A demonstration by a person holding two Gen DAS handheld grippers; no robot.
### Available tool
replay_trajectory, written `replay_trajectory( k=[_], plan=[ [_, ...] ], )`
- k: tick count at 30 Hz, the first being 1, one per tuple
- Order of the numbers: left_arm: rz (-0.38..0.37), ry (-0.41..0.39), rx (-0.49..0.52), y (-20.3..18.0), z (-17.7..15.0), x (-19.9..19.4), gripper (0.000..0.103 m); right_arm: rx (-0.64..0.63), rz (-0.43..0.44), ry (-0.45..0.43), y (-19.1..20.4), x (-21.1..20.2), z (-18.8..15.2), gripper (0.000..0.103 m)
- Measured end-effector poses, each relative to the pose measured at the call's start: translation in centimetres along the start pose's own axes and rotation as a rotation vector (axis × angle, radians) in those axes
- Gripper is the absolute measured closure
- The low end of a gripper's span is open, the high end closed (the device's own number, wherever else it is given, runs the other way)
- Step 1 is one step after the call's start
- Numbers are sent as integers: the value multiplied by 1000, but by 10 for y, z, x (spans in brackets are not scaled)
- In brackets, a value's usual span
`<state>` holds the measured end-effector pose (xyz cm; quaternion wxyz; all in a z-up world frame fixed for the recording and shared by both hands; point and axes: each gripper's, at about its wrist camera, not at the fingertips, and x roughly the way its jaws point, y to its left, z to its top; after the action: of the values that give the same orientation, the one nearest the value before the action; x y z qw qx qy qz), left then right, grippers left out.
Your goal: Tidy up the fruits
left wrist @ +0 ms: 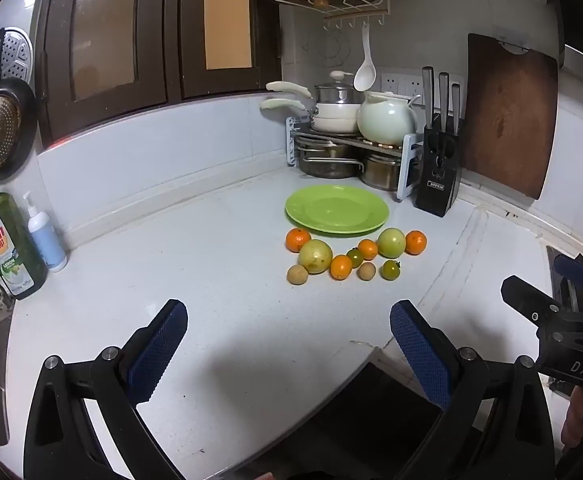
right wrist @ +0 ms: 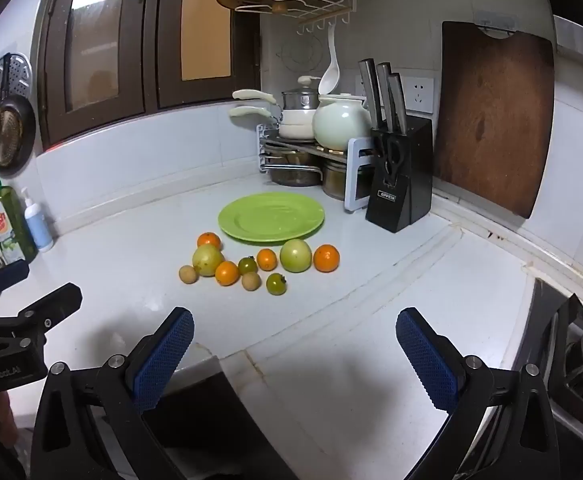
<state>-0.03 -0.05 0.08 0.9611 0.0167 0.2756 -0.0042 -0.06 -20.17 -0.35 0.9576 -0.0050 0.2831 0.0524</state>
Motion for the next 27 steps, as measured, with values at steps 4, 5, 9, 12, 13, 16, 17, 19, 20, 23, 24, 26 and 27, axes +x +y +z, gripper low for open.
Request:
replay_trajectory(
  k=[4, 5, 9, 12, 13, 16, 17, 19, 20, 23, 24, 26, 27],
  plan=[
    [-5, -3, 0, -3, 3, 1, 0, 10, 24, 10, 2, -2, 0, 1],
    [-8, -4, 0, -4, 3, 1, 0, 15, 30, 13, 2, -2, 0, 1],
    [-8, -15, -13, -8, 8, -13, 0, -4, 21, 14, 5, -2, 8, 1],
    [-15, -13, -19, -1, 14, -18, 0, -4, 20, -5, 7, -5, -1, 1],
    [-11, -17, -16, -1, 16, -19, 0, -5, 20, -4, 8, -5, -2, 1],
    [-8, -23, -8, -1, 18, -18, 0, -3, 32, -2, 3, -4, -2, 1],
    [-10, -23, -8, 0, 18, -18, 0, 2, 30, -1, 4, -2, -1, 1],
    [-13, -18, -9, 0, 19, -17, 0, 2, 30, 1, 4, -2, -2, 1],
    [-14, -17, -11, 0, 19, -16, 0, 2, 31, 0, 4, -2, -2, 1],
    [-13, -21, -12, -2, 16, -15, 0, 2, 35, 0, 3, -2, -2, 1],
    [-14, -24, -13, -2, 13, -14, 0, 0, 35, 0, 4, -1, -2, 1],
    [-13, -24, -15, -2, 12, -14, 0, -3, 36, 0, 6, 0, -1, 1],
    [-13, -25, -16, -1, 11, -14, 0, -4, 37, -1, 7, -1, -1, 1]
  ],
)
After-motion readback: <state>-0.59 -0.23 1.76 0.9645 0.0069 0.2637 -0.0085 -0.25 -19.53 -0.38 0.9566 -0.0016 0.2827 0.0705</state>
